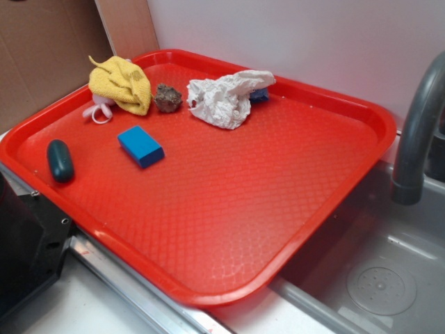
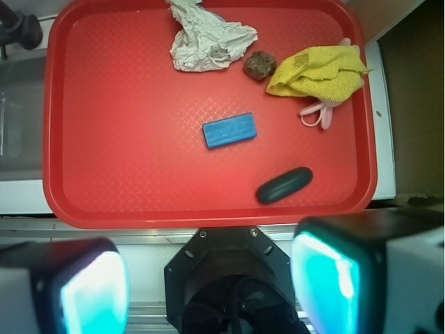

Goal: Grab the plastic pickle.

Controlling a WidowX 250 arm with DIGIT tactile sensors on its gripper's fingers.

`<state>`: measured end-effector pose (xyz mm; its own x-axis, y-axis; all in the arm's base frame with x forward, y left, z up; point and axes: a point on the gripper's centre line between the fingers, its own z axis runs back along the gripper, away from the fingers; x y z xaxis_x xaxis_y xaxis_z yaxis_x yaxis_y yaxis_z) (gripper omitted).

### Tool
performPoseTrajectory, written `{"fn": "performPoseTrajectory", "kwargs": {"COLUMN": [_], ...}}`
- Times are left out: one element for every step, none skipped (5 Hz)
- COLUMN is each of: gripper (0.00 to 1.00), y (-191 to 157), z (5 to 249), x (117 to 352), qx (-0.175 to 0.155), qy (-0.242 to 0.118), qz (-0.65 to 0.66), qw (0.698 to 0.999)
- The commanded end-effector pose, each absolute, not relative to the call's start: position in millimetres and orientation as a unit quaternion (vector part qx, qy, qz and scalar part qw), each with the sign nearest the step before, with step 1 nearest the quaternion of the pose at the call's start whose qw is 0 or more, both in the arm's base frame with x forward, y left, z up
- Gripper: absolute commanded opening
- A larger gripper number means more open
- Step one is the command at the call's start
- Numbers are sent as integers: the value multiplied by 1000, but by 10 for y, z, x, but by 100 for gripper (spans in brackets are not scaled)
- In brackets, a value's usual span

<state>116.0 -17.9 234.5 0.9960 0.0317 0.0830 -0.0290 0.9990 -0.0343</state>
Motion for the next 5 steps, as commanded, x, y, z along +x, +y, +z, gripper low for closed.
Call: {"fn": "performPoseTrajectory", "kwargs": {"gripper": [100, 100, 100, 100, 100], "y": [-179, 321, 560, 684, 747], "z": [2345, 1845, 1585, 1287, 908], "x": [1160, 1136, 1167, 1150, 1275], "qx": [-17, 0, -3, 1, -5], "qy": [-42, -5, -60, -71, -90], "qz": [15, 125, 232, 351, 413], "qw": [999, 992, 971, 934, 906]}}
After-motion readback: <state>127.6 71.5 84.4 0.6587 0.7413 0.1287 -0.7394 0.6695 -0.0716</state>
